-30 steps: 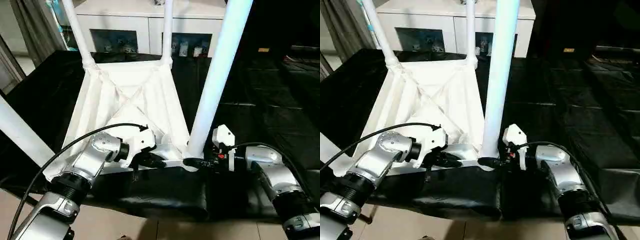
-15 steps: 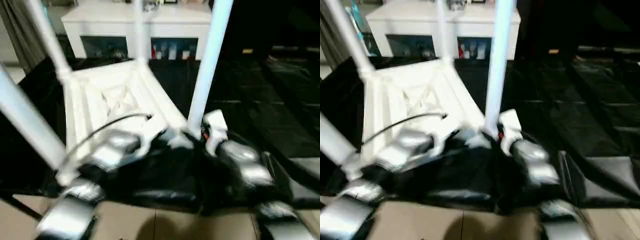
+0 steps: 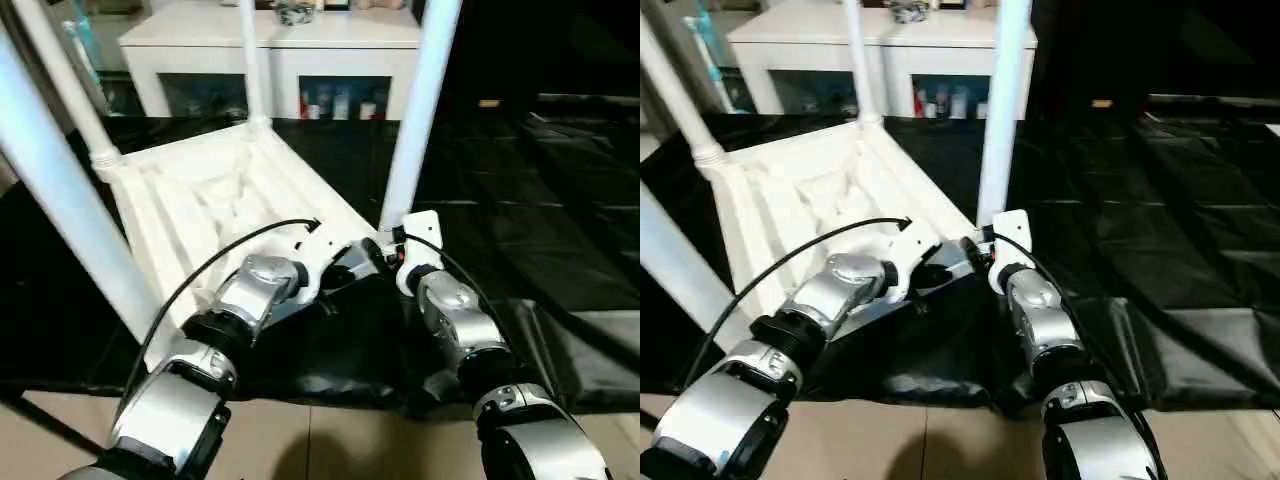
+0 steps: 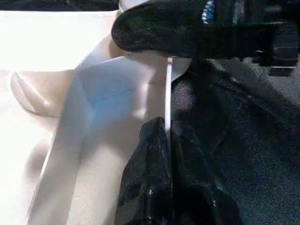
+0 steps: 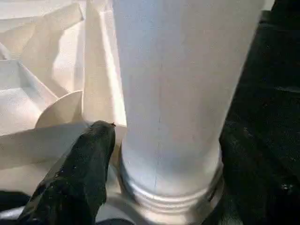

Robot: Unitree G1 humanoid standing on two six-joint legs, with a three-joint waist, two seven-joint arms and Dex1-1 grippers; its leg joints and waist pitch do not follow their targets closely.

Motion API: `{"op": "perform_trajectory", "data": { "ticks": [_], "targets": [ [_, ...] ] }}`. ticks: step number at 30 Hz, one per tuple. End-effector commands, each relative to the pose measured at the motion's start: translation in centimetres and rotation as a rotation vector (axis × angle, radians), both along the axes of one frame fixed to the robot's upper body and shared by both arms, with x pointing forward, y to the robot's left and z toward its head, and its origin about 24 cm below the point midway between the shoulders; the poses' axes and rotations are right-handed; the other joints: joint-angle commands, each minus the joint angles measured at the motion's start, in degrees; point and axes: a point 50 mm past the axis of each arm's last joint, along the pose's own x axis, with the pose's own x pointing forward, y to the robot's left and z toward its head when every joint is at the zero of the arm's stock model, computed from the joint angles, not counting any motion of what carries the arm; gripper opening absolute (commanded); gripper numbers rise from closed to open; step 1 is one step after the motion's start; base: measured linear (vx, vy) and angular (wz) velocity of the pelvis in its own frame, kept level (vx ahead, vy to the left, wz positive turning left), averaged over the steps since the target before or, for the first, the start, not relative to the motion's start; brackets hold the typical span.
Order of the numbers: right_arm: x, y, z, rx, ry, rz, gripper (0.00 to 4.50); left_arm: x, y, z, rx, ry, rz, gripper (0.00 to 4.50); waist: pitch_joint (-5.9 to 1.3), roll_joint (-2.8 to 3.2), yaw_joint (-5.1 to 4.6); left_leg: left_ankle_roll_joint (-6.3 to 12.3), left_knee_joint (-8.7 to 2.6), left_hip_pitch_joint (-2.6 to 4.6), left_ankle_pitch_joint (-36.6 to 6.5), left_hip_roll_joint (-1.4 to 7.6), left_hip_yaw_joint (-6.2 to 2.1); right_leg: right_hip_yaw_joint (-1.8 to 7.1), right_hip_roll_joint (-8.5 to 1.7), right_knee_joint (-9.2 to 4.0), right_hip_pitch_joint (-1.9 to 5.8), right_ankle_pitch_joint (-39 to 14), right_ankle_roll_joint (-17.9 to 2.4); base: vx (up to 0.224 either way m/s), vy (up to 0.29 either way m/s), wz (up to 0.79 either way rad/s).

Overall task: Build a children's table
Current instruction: Rotate leg to tighten

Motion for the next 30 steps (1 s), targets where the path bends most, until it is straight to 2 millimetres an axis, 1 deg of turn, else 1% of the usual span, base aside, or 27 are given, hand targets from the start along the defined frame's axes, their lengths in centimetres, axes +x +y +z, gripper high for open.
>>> {"op": "perform_trajectory", "data": {
  "ticks": [1, 2, 3, 4, 5, 7, 9, 10, 11, 13, 14, 15, 16, 17, 18, 19, 20, 21, 22, 24, 25, 27, 28, 29, 30],
  "targets": [
    [-0.3, 1.2, 0.2, 0.001, -0.019, 0.093, 3.85, -0.7, 0.9, -1.6, 0.045, 0.062, 0.008, 0.00, -2.57, -0.50, 0.09, 1.02, -5.08, 0.59, -25.7, 0.72, -1.39, 0.61, -2.43, -5.57, 1.49, -30.1, -7.4, 0.000, 0.000, 0.00],
    [-0.3, 0.8, 0.4, -0.020, -0.039, 0.108, 3.95, -0.8, 1.1, -1.6, 0.043, 0.062, -0.020, 0.00, -2.62, -0.56, 0.08, 1.02, -5.06, 0.65, -25.9, 0.72, -1.44, 0.61, -2.49, -5.66, 1.44, -30.4, -7.2, 0.000, 0.000, 0.00],
    [-0.2, 0.3, 0.6, -0.042, -0.057, 0.126, 4.08, -0.9, 1.4, -1.7, 0.047, 0.064, -0.028, 0.00, -2.61, -0.39, 0.09, 1.02, -5.04, 0.68, -25.8, 0.75, -1.38, 0.70, -2.45, -5.63, 1.33, -30.0, -7.4, 0.000, 0.000, 0.00],
    [-0.2, 0.2, 0.7, -0.047, -0.062, 0.131, 4.19, -0.9, 1.5, -1.7, 0.048, 0.065, -0.028, 0.00, -2.67, -0.55, 0.13, 1.02, -5.05, 0.66, -25.6, 0.79, -1.39, 0.71, -2.47, -5.60, 1.41, -29.5, -7.5, 0.000, 0.000, 0.00],
    [-0.3, -0.4, 1.0, -0.056, -0.082, 0.191, 4.19, -1.0, 2.0, -1.7, 0.047, 0.072, -0.043, 0.00, -2.75, -0.41, 0.19, 1.12, -5.03, 0.58, -24.8, 0.78, -1.29, 0.80, -2.43, -5.39, 1.52, -27.9, -8.1, 0.000, 0.000, 0.00],
    [-0.6, -1.4, 1.5, -0.061, -0.105, 0.288, 4.19, -1.3, 2.6, -1.7, 0.039, 0.075, -0.083, 0.00, -2.82, -0.56, 0.48, 1.94, -5.00, 0.47, -23.3, 0.92, -1.10, 0.98, -2.39, -5.21, 1.78, -24.8, -8.9, 0.000, 0.000, 0.00],
    [-1.2, -2.3, 1.7, -0.126, -0.126, 0.398, 4.19, -1.6, 3.2, -1.5, 0.029, 0.072, -0.134, 0.00, -3.10, -0.56, 0.55, 3.14, -4.79, 0.01, -20.2, 0.95, -0.87, 1.12, -2.33, -4.44, 2.20, -19.4, -11.0, 0.000, 0.000, 0.00],
    [-1.3, -2.6, 1.8, -0.146, -0.130, 0.425, 4.19, -1.7, 3.4, -1.5, 0.029, 0.072, -0.145, 0.00, -3.12, -0.47, 0.71, 3.32, -4.78, 0.09, -20.0, 1.06, -0.90, 1.03, -2.40, -4.45, 2.22, -19.3, -11.3, 0.000, 0.000, 0.00],
    [-1.7, -3.3, 1.9, -0.176, -0.145, 0.483, 4.19, -2.1, 3.7, -1.3, 0.017, 0.053, -0.214, 0.00, -3.08, -0.50, 0.70, 3.66, -4.59, 0.12, -19.6, 1.02, -0.70, 1.10, -2.42, -4.49, 2.15, -18.9, -11.8, 0.000, 0.000, 0.00],
    [-2.1, -3.7, 1.9, -0.155, -0.137, 0.519, 4.19, -2.5, 3.7, -0.9, -0.020, 0.054, -0.274, 0.00, -3.20, -0.56, 0.77, 4.16, -4.50, 0.02, -18.1, 1.08, -0.63, 1.10, -2.45, -4.24, 2.41, -17.8, -12.6, 0.000, 0.000, 0.00],
    [-2.3, -3.9, 2.0, -0.138, -0.132, 0.551, 4.19, -2.8, 3.7, -0.5, -0.044, 0.053, -0.327, 0.00, -3.32, -0.53, 1.00, 4.53, -4.41, 0.06, -16.9, 1.19, -0.58, 1.10, -2.49, -4.04, 2.47, -16.6, -13.2, 0.053, -0.025, 0.04],
    [-2.4, -4.0, 2.0, -0.136, -0.130, 0.558, 4.19, -2.9, 3.7, -0.4, -0.047, 0.054, -0.337, 0.00, -3.41, -0.37, 1.25, 4.95, -4.28, 0.23, -15.6, 1.38, -0.39, 1.12, -2.46, -3.86, 2.38, -14.7, -14.0, 0.053, -0.025, 0.04],
    [-2.8, -4.1, 2.0, -0.121, -0.115, 0.605, 4.19, -3.5, 3.7, 0.1, -0.065, 0.061, -0.401, 0.00, -3.45, -0.27, 1.40, 5.06, -4.29, 0.22, -14.9, 1.49, -0.39, 1.05, -2.42, -3.64, 2.45, -13.6, -14.5, 0.064, -0.021, 0.04],
    [-3.0, -4.2, 1.9, -0.116, -0.109, 0.626, 4.19, -3.7, 3.7, 0.2, -0.070, 0.064, -0.425, 0.00, -3.75, -0.19, 1.83, 5.51, -4.05, 0.17, -12.7, 1.74, -0.33, 0.99, -2.37, -3.02, 2.67, -9.6, -15.5, 0.067, -0.010, 0.02],
    [-3.6, -4.3, 1.9, -0.094, -0.086, 0.696, 4.19, -4.4, 4.0, 0.5, -0.062, 0.078, -0.500, 0.00, -4.02, -0.01, 2.16, 6.21, -3.78, 0.18, -10.1, 1.75, -0.24, 0.87, -2.16, -2.31, 2.71, -4.4, -16.8, 0.067, -0.010, 0.02],
    [-3.8, -4.3, 1.8, -0.085, -0.077, 0.716, 4.19, -4.6, 4.1, 0.6, -0.055, 0.083, -0.517, 0.00, -4.17, 0.12, 2.37, 7.39, -3.49, 0.15, -7.7, 1.77, -0.16, 0.77, -1.95, -1.79, 2.68, 0.2, -17.8, 0.056, 0.000, 0.03],
    [-4.1, -4.4, 1.8, -0.076, -0.066, 0.749, 4.19, -4.7, 4.3, 0.5, -0.043, 0.083, -0.530, 0.00, -4.10, 0.24, 2.70, 8.09, -3.34, 0.23, -7.3, 1.74, -0.03, 0.69, -1.83, -1.64, 2.46, 2.1, -18.3, 0.000, 0.000, 0.00],
    [-4.1, -4.4, 1.8, -0.076, -0.066, 0.749, 4.19, -4.7, 4.3, 0.5, -0.043, 0.083, -0.530, 0.00, -4.11, 0.26, 2.86, 8.14, -3.34, 0.15, -7.0, 1.78, -0.09, 0.65, -1.86, -1.51, 2.54, 2.4, -18.4, 0.000, 0.000, 0.00],
    [-4.7, -4.4, 1.6, -0.069, -0.040, 0.806, 4.19, -4.9, 4.6, 0.5, -0.036, 0.084, -0.538, 0.00, -4.12, 0.50, 3.32, 7.94, -3.32, 0.38, -7.6, 1.83, -0.10, 0.58, -1.83, -1.54, 2.41, 2.0, -18.3, 0.000, 0.000, 0.00],
    [-5.2, -4.6, 1.4, -0.073, -0.018, 0.848, 4.19, -5.0, 4.8, 0.5, -0.038, 0.090, -0.545, 0.00, -4.05, 0.43, 3.65, 7.24, -3.39, 0.53, -8.8, 1.93, -0.10, 0.62, -1.85, -1.56, 2.36, 1.2, -17.9, 0.000, 0.000, 0.00],
    [-5.3, -4.7, 1.3, -0.073, -0.009, 0.859, 4.19, -5.1, 4.9, 0.5, -0.038, 0.091, -0.547, 0.00, -4.02, 0.29, 3.62, 7.07, -3.43, 0.42, -8.9, 1.92, -0.11, 0.61, -1.86, -1.52, 2.43, 1.0, -17.8, 0.000, 0.000, 0.00],
    [-5.5, -4.8, 1.2, -0.074, 0.002, 0.870, 4.19, -5.2, 4.9, 0.6, -0.038, 0.093, -0.549, 0.00, -3.89, 0.39, 3.58, 5.99, -3.53, 0.27, -10.2, 1.95, -0.22, 0.59, -2.05, -1.61, 2.44, -1.0, -17.3, 0.000, 0.000, 0.00],
    [-5.5, -4.9, 1.2, -0.074, 0.005, 0.873, 4.03, -5.2, 4.9, 0.7, -0.039, 0.094, -0.549, 0.00, -3.87, 0.38, 3.58, 5.75, -3.59, 0.31, -10.7, 1.95, -0.23, 0.61, -2.09, -1.67, 2.46, -1.5, -17.1, 0.000, 0.000, 0.00],
    [-5.6, -5.0, 1.3, -0.071, 0.014, 0.881, 4.03, -5.3, 4.9, 0.8, -0.041, 0.096, -0.552, 0.00, -3.74, 0.25, 3.43, 5.08, -3.68, 0.26, -11.9, 1.88, -0.23, 0.68, -2.19, -1.86, 2.49, -3.6, -16.6, 0.000, 0.000, 0.00],
    [-5.6, -5.0, 1.3, -0.071, 0.014, 0.881, 3.92, -5.3, 4.9, 0.8, -0.041, 0.096, -0.552, 0.00, -3.71, 0.26, 3.41, 4.89, -3.73, 0.29, -12.3, 1.91, -0.22, 0.71, -2.27, -1.94, 2.46, -4.3, -16.4, 0.000, 0.000, 0.00]
  ]
}}
